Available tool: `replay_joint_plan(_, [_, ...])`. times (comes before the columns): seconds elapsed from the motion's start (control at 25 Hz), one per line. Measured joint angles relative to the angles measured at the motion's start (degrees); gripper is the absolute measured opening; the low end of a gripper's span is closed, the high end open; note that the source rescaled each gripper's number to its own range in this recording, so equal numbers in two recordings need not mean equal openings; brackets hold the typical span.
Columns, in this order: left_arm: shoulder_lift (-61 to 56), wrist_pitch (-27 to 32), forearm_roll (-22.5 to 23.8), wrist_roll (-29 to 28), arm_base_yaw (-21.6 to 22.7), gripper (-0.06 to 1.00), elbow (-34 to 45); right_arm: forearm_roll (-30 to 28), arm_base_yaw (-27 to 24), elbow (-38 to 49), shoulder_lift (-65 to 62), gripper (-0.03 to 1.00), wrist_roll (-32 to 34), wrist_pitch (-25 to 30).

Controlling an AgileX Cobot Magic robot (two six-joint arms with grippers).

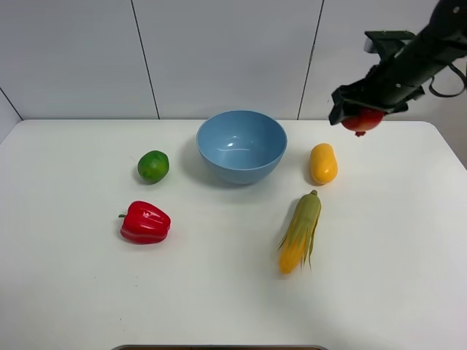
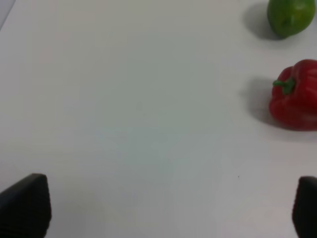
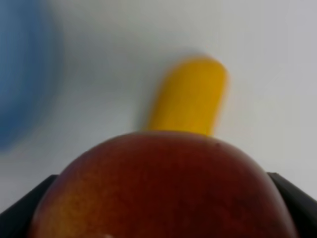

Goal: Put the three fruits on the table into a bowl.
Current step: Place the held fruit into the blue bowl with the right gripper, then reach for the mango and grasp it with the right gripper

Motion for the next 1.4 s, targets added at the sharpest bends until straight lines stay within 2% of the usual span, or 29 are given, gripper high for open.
replay_joint_plan(0.24, [0.0, 0.0, 0.0, 0.0, 0.0, 1.00, 0.0, 0.2, 13.6, -9.6, 4.8, 0.45, 0.2, -1.1])
replay_joint_plan(0.56, [0.0, 0.0, 0.0, 0.0, 0.0, 1.00, 0.0, 0.2, 20.8, -15.5, 17.1, 0.45, 2.4, -6.2])
replay_joint_plan(0.84, [0.0, 0.0, 0.0, 0.0, 0.0, 1.00, 0.0, 0.4, 22.6, -16.6, 22.1, 0.46, 4.4, -9.1])
replay_joint_plan(0.96, [0.0, 0.0, 0.0, 0.0, 0.0, 1.00, 0.0, 0.2, 22.6, -16.6, 22.7, 0.57, 5.8, -9.2])
replay_joint_plan(1.16, [0.0, 0.0, 0.0, 0.0, 0.0, 1.00, 0.0, 0.1, 22.6, -16.9, 22.7, 0.61, 6.3, -8.7])
replay_joint_plan(1.28, [0.0, 0.0, 0.0, 0.0, 0.0, 1.00, 0.0, -0.6, 22.6, -18.1, 21.7, 0.61, 7.1, -6.6])
replay_joint_plan(1.4, [0.0, 0.0, 0.0, 0.0, 0.0, 1.00, 0.0, -2.2, 21.6, -21.8, 20.1, 0.61, 9.7, -0.9])
